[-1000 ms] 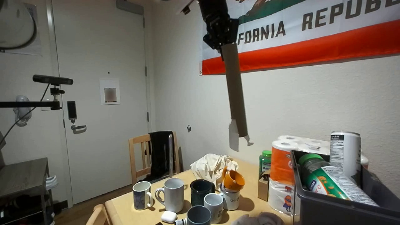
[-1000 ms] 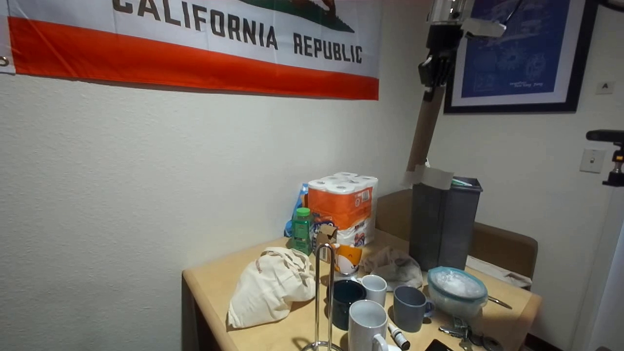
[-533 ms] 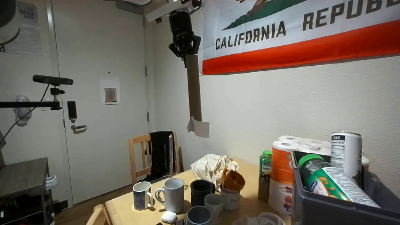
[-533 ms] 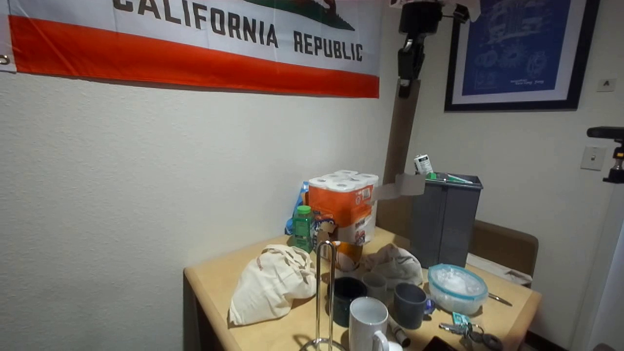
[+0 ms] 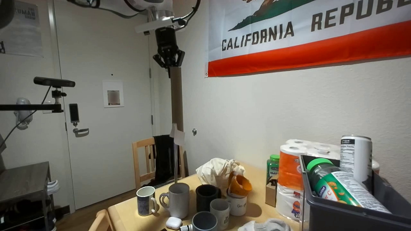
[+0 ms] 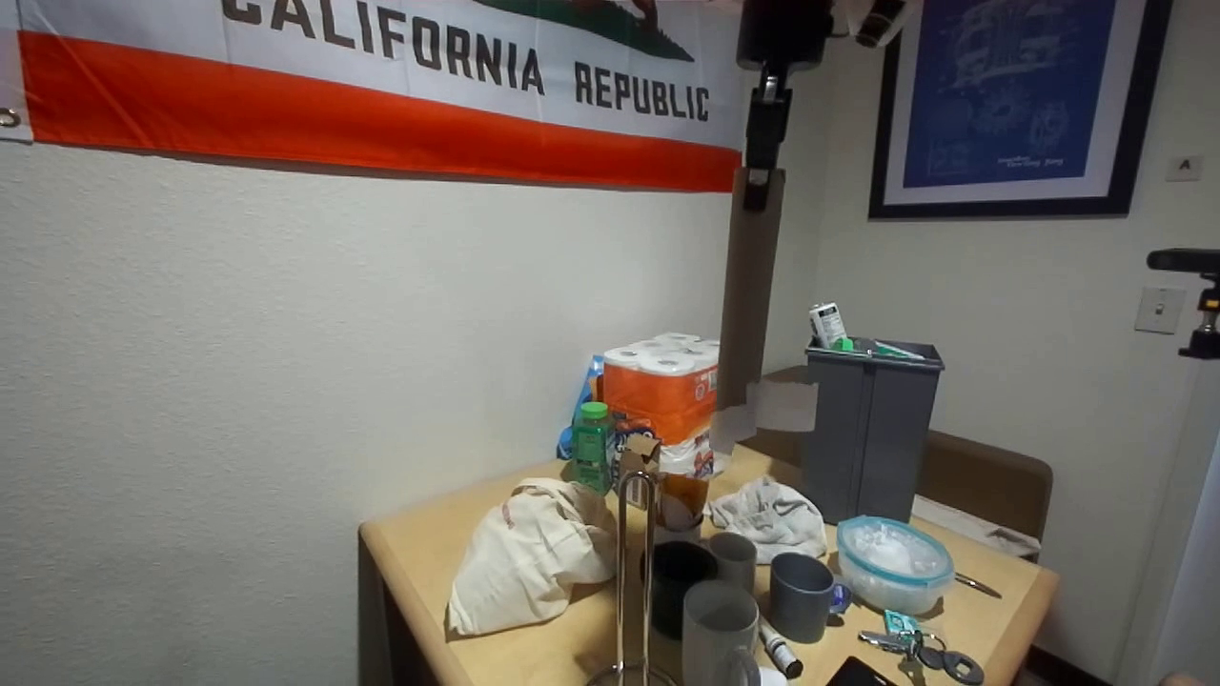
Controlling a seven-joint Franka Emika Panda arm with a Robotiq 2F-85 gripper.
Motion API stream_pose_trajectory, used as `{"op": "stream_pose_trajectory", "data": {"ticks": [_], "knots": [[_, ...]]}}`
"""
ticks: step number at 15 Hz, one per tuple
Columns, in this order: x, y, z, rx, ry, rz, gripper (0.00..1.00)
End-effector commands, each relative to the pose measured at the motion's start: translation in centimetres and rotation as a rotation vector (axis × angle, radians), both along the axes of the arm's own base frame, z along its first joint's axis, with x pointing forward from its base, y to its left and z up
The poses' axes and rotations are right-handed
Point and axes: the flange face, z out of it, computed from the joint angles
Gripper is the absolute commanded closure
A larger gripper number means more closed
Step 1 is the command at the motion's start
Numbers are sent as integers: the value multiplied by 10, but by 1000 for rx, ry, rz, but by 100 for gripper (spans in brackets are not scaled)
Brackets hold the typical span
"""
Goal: Take the empty paper roll and put it on the silver holder
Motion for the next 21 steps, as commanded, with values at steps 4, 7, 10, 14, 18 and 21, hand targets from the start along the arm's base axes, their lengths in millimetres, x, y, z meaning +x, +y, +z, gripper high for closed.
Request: {"op": "stream_pose_trajectory", "data": {"ticks": [4, 7, 10, 14, 18, 21], "knots": [[-8, 48, -26, 18, -18, 119, 99], [-3, 61, -28, 28, -57, 140, 99], [-1, 68, -30, 39, -90, 150, 99], [0, 73, -31, 50, -110, 155, 99], [1, 73, -40, 51, -95, 155, 99], [1, 74, -48, 45, -76, 153, 99]]}}
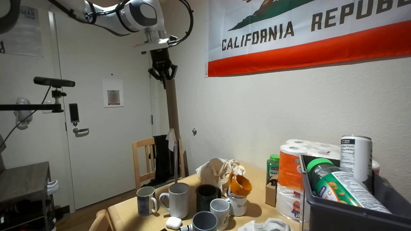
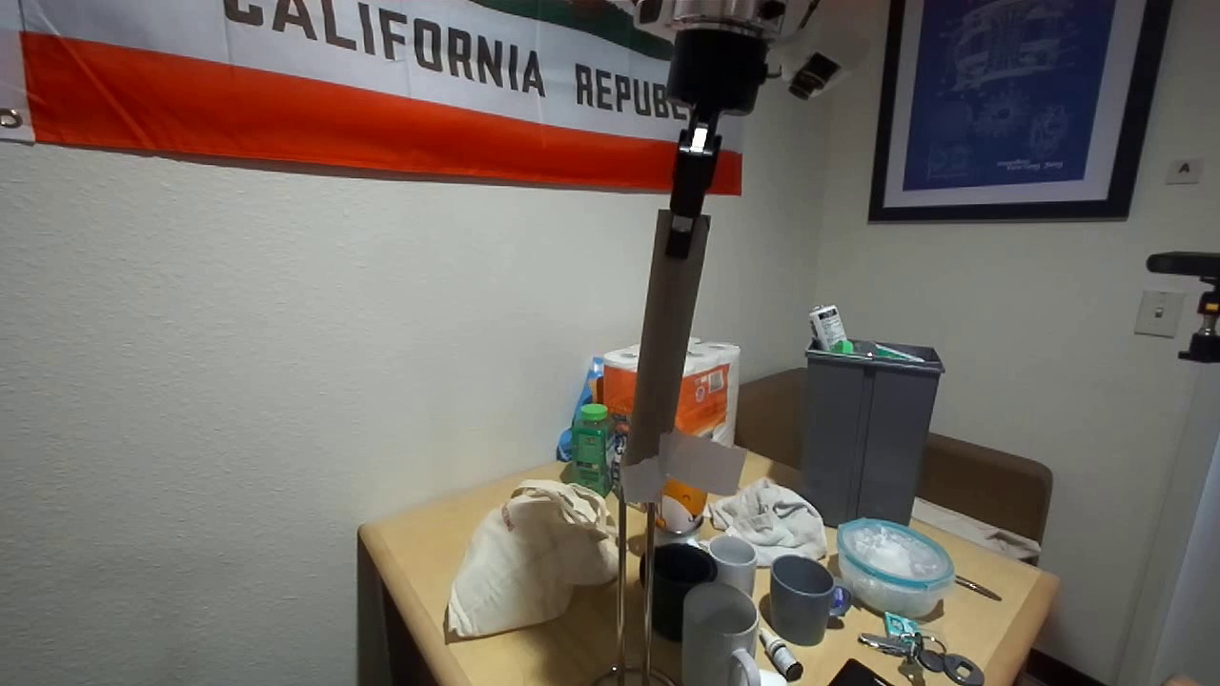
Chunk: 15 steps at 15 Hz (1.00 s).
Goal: Take the empty paper roll and put it on the silver holder
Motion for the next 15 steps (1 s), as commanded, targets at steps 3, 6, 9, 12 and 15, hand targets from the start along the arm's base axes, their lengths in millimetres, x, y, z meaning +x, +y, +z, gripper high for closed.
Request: {"op": "stream_pose_trajectory", "data": {"ticks": [3, 6, 9, 12, 15], "knots": [[-6, 2, -13, 9, 22, 23, 99], [-7, 4, -21, 19, 43, 25, 99], [-8, 7, -33, 17, 67, 28, 99], [-12, 11, -46, 5, 80, 33, 99], [-14, 14, -60, 6, 97, 39, 99]]}}
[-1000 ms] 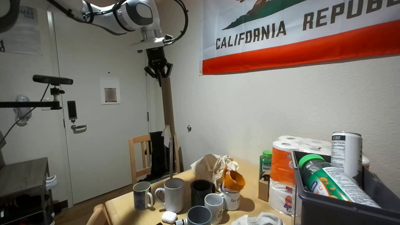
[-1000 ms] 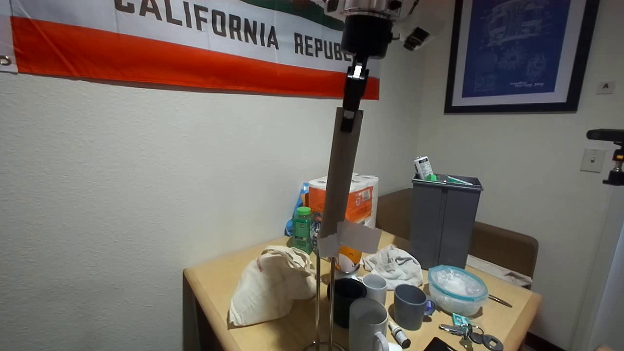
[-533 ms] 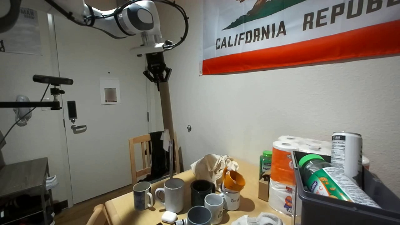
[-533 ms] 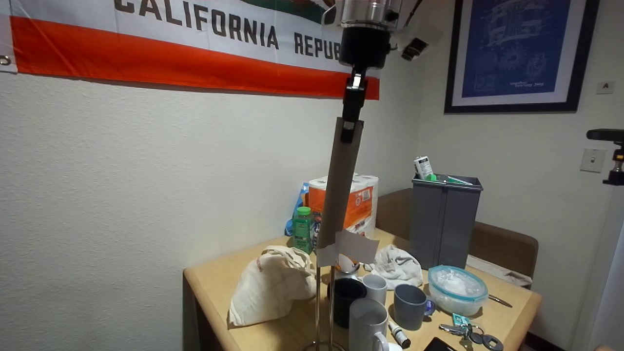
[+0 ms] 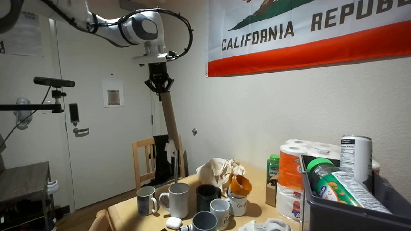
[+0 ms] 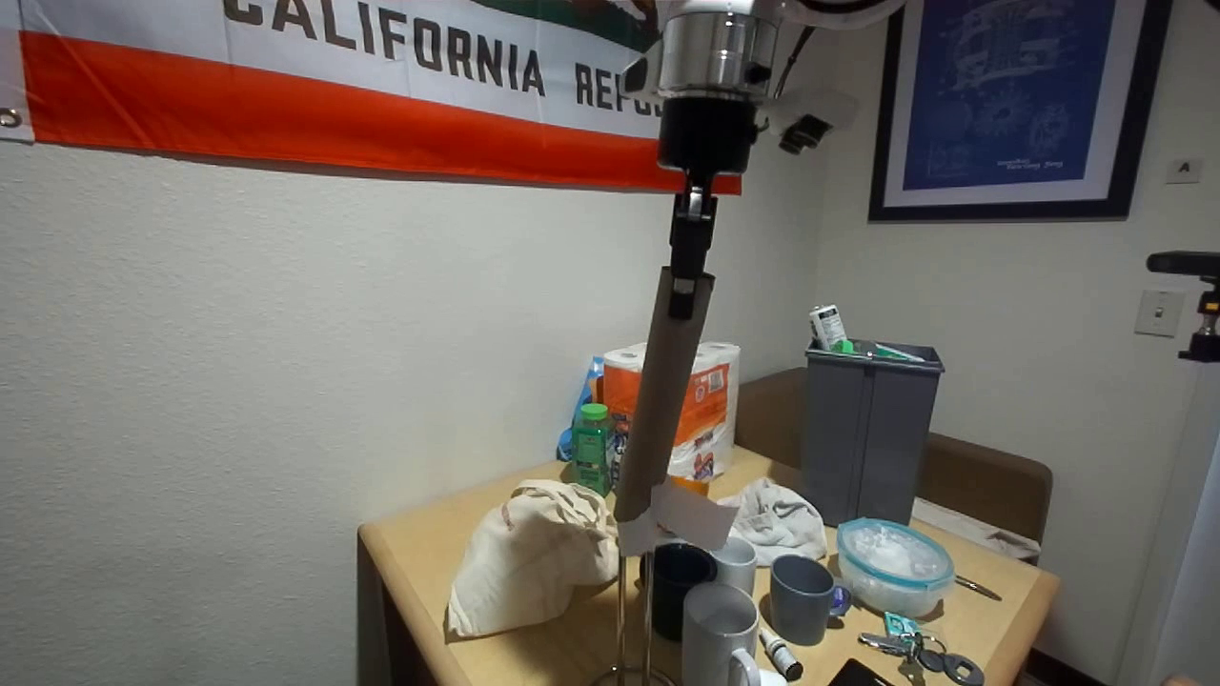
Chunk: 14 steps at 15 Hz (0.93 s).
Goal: Take the empty paper roll and put it on the silver holder
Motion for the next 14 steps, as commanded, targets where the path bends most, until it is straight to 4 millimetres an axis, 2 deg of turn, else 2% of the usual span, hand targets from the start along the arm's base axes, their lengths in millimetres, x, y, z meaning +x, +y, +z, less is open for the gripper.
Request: {"op": "stream_pose_trajectory", "data": {"ticks": [1, 9, 14], "knots": [[-12, 2, -13, 16, 1, 20, 99], [-15, 14, -46, 5, 26, 40, 99], [-12, 12, -75, -6, 39, 34, 99]]}}
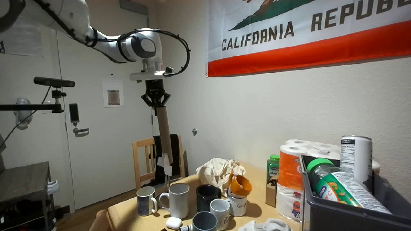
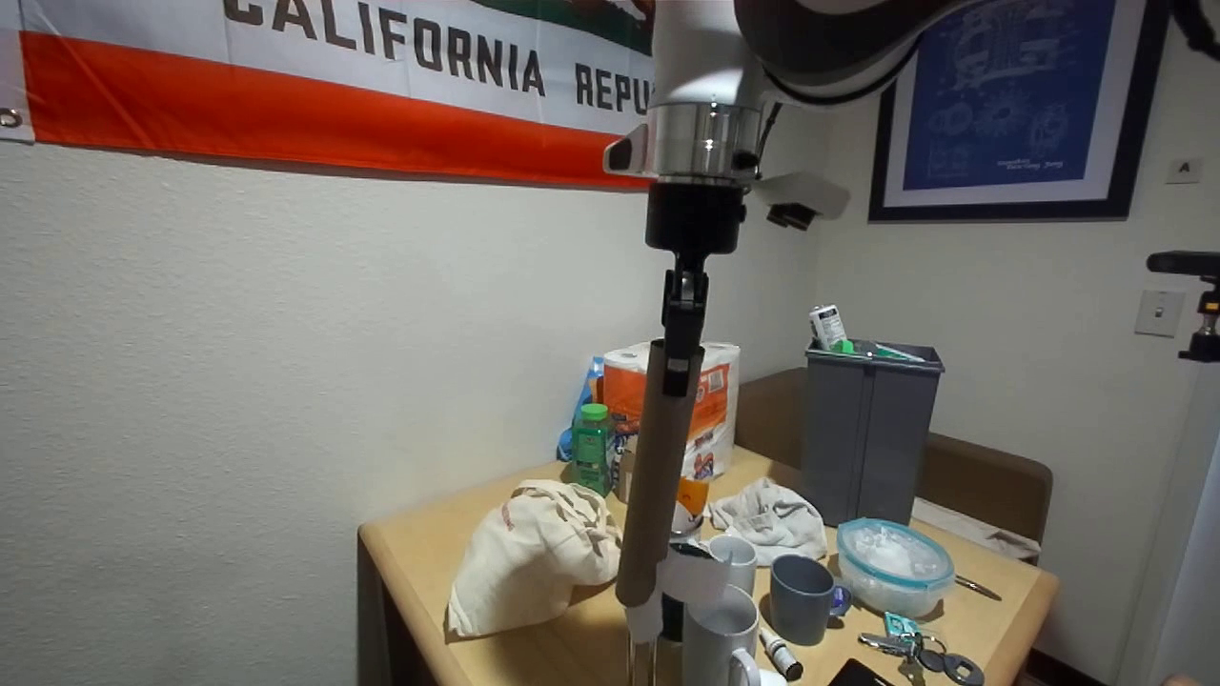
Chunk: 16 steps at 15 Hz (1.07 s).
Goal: Take the empty paper roll and put it on the silver holder
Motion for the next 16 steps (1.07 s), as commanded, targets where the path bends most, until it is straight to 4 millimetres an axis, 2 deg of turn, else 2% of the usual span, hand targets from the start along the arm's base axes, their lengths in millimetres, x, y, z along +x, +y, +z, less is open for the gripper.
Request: {"op": "stream_pose_trajectory", "data": {"ticks": [1, 2, 6, 11, 16], "knots": [[-4, -9, -17, 3, 2, -8, 69], [-3, -10, -21, 1, 7, -10, 68], [-1, -16, -29, -6, 14, -26, 39], [2, -21, -25, 2, 9, -39, 2], [3, -21, -14, 14, -5, -39, 0]]}}
